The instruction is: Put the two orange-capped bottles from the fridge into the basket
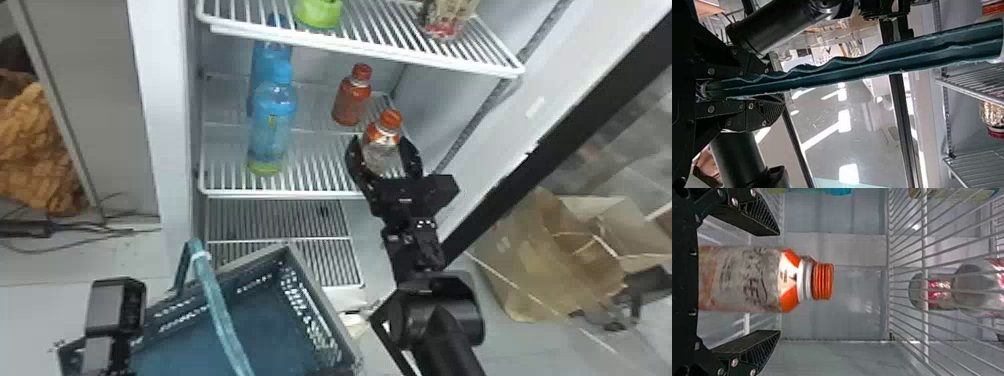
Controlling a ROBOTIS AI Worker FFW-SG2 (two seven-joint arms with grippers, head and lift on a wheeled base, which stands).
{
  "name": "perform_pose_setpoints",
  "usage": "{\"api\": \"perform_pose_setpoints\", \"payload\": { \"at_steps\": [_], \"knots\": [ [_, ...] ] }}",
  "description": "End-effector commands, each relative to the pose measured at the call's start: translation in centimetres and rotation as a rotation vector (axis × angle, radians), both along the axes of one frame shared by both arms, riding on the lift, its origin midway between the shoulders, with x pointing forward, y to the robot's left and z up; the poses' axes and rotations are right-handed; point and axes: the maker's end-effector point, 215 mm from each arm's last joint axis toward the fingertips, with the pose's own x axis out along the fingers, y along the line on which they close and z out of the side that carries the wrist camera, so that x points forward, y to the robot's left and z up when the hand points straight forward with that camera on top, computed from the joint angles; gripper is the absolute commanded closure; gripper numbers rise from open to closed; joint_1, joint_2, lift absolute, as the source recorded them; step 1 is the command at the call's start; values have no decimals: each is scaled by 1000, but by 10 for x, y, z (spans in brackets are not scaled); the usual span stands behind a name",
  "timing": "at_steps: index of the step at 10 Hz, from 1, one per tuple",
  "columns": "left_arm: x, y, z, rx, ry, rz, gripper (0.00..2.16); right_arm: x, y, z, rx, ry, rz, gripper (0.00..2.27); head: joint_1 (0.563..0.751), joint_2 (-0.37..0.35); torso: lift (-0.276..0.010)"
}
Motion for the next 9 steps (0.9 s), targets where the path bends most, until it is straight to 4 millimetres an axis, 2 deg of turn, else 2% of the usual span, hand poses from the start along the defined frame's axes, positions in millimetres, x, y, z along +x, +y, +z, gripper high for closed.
{"api": "perform_pose_setpoints", "payload": {
  "at_steps": [1,2,5,6,7,9],
  "knots": [
    [-1,-1,0,0,-1,-5,1174,8,9,-2,17,8,24,361,695,-350,-235],
    [-1,0,0,0,-1,-4,1174,8,12,0,20,4,32,668,695,-350,-235],
    [-1,0,1,-2,0,-4,1174,-2,9,10,14,-18,24,730,695,-350,-235],
    [0,0,1,-2,-1,-2,1174,-8,9,20,21,-38,27,730,695,-350,-235],
    [0,0,1,-3,1,1,1174,-18,12,44,19,-85,37,730,695,-350,-235],
    [0,0,2,-5,-1,-1,1174,-42,28,75,78,-110,101,728,695,-350,-235]
  ]
}}
